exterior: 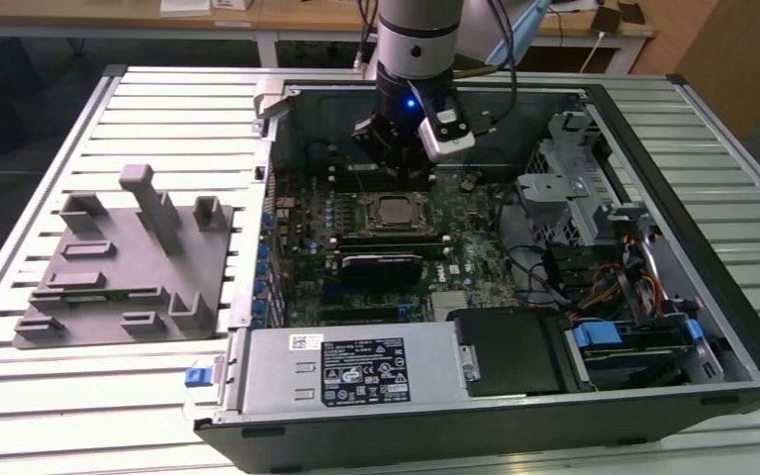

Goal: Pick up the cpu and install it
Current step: 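Install the first cpu locking lever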

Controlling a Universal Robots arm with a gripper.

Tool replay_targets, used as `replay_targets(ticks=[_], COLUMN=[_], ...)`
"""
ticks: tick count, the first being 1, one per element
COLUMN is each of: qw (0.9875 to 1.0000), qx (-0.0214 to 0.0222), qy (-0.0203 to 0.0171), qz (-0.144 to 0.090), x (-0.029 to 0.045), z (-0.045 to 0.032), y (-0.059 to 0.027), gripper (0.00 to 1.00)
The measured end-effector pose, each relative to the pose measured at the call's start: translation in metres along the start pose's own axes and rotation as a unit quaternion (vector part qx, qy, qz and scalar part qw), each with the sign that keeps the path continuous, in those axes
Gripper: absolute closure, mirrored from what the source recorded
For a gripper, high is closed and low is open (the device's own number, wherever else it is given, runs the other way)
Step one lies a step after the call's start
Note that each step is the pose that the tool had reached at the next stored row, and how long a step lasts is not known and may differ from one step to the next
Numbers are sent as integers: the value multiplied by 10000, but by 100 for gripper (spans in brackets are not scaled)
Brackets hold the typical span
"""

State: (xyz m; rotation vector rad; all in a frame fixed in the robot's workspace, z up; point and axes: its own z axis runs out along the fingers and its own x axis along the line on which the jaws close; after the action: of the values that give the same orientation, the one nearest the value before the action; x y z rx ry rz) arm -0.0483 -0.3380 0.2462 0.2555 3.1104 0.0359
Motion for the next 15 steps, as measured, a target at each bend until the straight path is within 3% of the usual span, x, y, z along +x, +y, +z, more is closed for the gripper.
replay_targets(ticks=[11,15], qw=[10000,10000], qx=[0,0], qy=[0,0], qz=[0,0], x=[0,36], z=[-6,-7], y=[0,-6], gripper=[89,89])
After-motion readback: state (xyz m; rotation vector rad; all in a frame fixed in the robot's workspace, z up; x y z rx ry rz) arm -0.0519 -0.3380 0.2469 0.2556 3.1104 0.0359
